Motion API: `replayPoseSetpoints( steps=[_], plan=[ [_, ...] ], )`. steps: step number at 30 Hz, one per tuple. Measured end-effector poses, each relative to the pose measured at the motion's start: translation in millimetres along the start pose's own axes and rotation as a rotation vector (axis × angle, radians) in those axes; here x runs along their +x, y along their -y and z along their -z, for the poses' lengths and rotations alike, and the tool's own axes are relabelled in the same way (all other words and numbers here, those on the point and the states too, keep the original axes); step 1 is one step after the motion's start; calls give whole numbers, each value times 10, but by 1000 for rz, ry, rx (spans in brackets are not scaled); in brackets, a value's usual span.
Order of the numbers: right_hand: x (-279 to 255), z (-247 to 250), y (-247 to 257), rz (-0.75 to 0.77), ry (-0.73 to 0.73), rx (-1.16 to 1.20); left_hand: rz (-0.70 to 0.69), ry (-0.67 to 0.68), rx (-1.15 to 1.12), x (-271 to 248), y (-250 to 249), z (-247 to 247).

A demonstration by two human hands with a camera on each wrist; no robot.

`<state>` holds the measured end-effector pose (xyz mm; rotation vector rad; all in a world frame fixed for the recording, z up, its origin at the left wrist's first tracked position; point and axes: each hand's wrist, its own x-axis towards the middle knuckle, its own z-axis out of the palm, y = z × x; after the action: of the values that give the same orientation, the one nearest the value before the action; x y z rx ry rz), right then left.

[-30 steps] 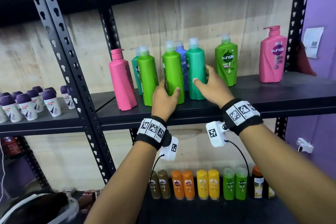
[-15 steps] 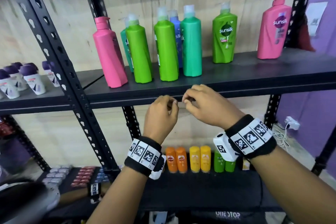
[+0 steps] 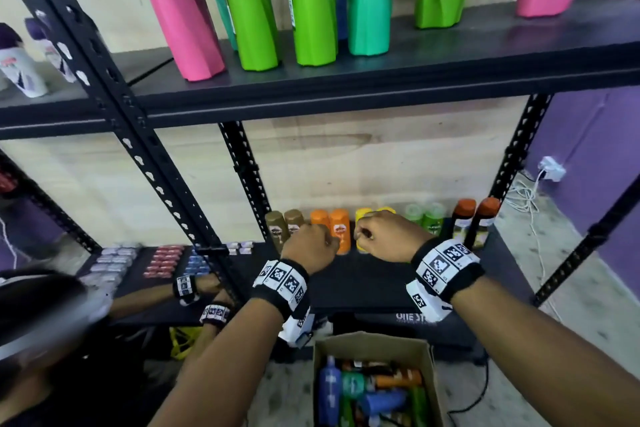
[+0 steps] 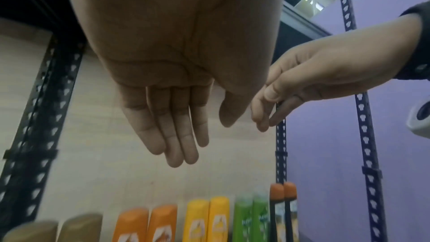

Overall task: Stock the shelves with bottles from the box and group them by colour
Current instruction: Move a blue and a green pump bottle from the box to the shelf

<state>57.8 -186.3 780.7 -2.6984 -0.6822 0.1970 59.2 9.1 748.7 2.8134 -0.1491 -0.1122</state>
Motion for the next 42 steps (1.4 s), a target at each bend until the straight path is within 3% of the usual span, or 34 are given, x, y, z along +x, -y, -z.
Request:
replayPoseSetpoints(
  steps=[5,10,21,26,33,42],
  plan=[
    [-145,-503,-135,-85,159,25,104,48,105,-97,185,-516],
    [-340,-978,-245,-151,303,63,201,182,100,-265,358,-925],
    [-744,-2084,-413,-243,592,30,322,444,77,-803,624,-1793],
    [-814,-2415,-511,-267,679,127,343,565,133,-931,726,-2140],
    [-710,-2990,-715,-297,787,132,428,688,128,-874,979,-2662],
    [-472,-3992,-1100,-333,862,207,419,807,84,-529,1444,-3576]
  ],
)
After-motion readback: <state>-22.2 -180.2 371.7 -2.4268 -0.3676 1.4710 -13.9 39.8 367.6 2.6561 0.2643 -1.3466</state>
